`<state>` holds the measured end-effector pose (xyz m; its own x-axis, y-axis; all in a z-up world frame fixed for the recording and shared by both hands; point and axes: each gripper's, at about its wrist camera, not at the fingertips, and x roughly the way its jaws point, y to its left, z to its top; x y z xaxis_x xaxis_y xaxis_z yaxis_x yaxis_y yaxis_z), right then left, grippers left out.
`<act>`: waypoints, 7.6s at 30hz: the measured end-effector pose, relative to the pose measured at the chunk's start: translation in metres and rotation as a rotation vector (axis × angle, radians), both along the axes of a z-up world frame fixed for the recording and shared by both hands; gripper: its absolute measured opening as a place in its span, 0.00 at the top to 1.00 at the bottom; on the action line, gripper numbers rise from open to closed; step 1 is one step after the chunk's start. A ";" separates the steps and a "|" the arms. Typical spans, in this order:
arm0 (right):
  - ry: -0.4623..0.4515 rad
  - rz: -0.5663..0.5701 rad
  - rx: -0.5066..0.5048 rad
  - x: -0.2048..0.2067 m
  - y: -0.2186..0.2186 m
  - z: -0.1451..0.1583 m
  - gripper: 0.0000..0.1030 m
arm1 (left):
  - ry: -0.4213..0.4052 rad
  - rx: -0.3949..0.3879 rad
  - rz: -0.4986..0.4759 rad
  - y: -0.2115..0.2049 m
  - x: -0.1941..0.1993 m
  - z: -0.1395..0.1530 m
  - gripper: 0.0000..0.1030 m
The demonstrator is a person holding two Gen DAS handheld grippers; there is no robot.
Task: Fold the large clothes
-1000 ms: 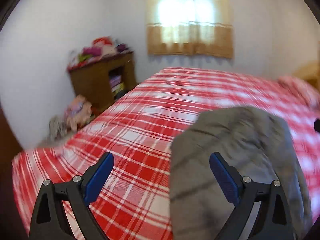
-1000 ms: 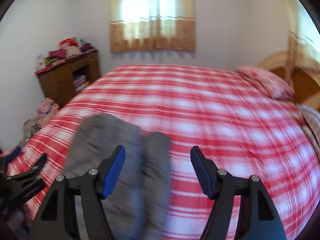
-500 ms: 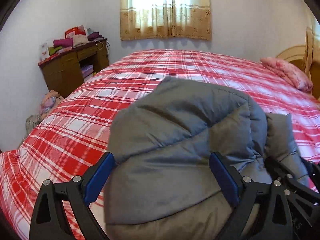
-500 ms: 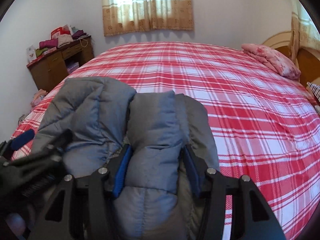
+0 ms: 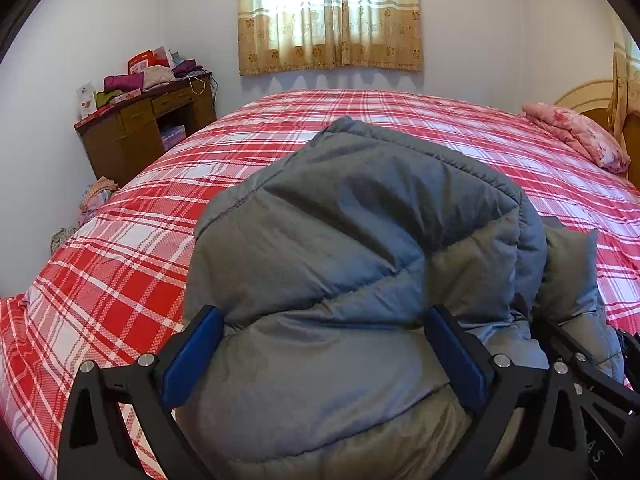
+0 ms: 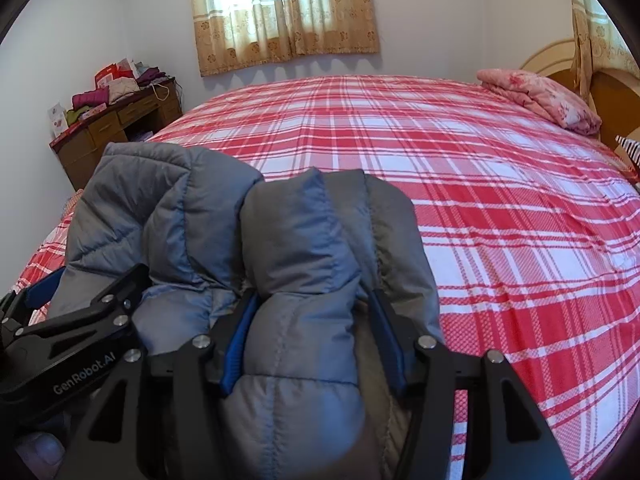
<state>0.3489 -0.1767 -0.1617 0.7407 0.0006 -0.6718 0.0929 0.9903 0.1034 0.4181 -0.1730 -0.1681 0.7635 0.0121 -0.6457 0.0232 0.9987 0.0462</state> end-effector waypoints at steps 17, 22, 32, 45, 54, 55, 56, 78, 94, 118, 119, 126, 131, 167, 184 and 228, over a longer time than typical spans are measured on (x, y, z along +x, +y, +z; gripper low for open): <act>0.023 -0.007 0.017 0.004 0.000 -0.009 0.43 | 0.017 0.015 -0.002 -0.003 0.006 -0.009 0.01; 0.026 -0.008 0.018 0.004 -0.001 -0.011 0.43 | 0.023 0.014 -0.004 -0.003 0.007 -0.010 0.01; 0.037 -0.011 0.026 0.005 -0.001 -0.014 0.42 | 0.033 0.018 -0.007 -0.003 0.009 -0.013 0.01; 0.057 -0.012 0.038 0.006 -0.001 -0.017 0.42 | 0.058 0.035 -0.010 -0.005 0.012 -0.018 0.01; 0.062 -0.016 0.037 0.006 0.000 -0.018 0.42 | 0.072 0.037 -0.014 -0.005 0.016 -0.021 0.01; 0.064 -0.016 0.037 0.007 0.000 -0.018 0.42 | 0.073 0.037 -0.014 -0.005 0.016 -0.021 0.01; 0.064 -0.016 0.039 0.007 0.000 -0.018 0.42 | 0.074 0.037 -0.014 -0.004 0.017 -0.021 0.01; 0.074 -0.018 0.041 0.009 0.000 -0.020 0.42 | 0.100 0.036 -0.019 0.000 0.019 -0.025 0.01; 0.072 -0.021 0.041 0.009 0.001 -0.021 0.42 | 0.103 0.043 -0.021 0.001 0.020 -0.027 0.01; 0.076 -0.023 0.040 0.009 0.001 -0.022 0.42 | 0.114 0.045 -0.019 0.002 0.023 -0.029 0.01; 0.076 -0.023 0.039 0.009 0.001 -0.023 0.42 | 0.114 0.045 -0.019 0.002 0.022 -0.029 0.01; 0.095 0.024 0.048 0.008 -0.002 -0.018 0.38 | 0.159 0.022 -0.077 0.012 0.017 -0.015 0.01; -0.010 -0.018 0.121 -0.031 -0.040 0.003 0.16 | 0.044 -0.020 -0.149 0.072 -0.034 0.019 0.01; -0.098 0.314 0.440 -0.088 -0.006 0.021 0.79 | -0.058 -0.116 -0.370 0.083 -0.100 0.050 0.77; -0.144 0.550 0.431 -0.059 0.099 0.070 0.80 | -0.161 -0.098 -0.190 0.172 -0.127 0.087 0.77; 0.090 0.632 0.267 0.015 0.189 -0.014 0.69 | -0.006 -0.147 0.080 0.286 -0.125 -0.016 0.23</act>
<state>0.3636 0.0127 -0.1757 0.4850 0.5880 -0.6473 -0.4741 0.7988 0.3704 0.2929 0.1126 -0.1845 0.7676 -0.0210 -0.6405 -0.0569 0.9933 -0.1008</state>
